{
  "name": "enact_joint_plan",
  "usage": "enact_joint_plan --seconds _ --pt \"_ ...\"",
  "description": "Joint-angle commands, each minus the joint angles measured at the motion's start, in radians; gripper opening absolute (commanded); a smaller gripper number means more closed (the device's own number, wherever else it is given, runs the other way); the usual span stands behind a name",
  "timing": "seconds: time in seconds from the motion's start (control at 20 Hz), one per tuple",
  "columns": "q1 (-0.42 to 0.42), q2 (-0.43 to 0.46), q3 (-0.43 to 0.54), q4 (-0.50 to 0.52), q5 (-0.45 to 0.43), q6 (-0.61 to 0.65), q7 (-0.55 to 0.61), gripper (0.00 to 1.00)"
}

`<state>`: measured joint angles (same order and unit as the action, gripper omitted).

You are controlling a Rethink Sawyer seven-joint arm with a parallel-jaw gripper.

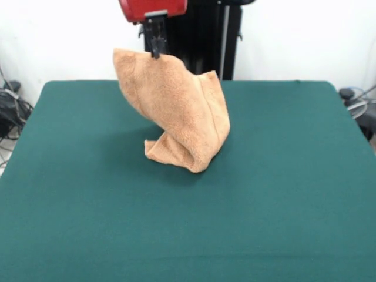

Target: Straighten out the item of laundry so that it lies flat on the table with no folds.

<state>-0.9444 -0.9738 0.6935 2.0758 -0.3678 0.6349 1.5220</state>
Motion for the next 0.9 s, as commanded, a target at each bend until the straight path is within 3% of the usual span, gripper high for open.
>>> enact_joint_plan --seconds 0.05,0.35,0.75,0.9 --pt "-0.001 0.021 0.166 -0.094 0.009 0.202 -0.269 0.0" --pt "0.006 0.01 0.215 -0.183 0.042 0.315 -0.267 0.0" --pt "0.048 -0.029 0.209 -0.339 0.086 0.583 -0.26 0.0" --pt "0.051 -0.036 0.21 -0.354 0.087 0.618 -0.26 0.0"
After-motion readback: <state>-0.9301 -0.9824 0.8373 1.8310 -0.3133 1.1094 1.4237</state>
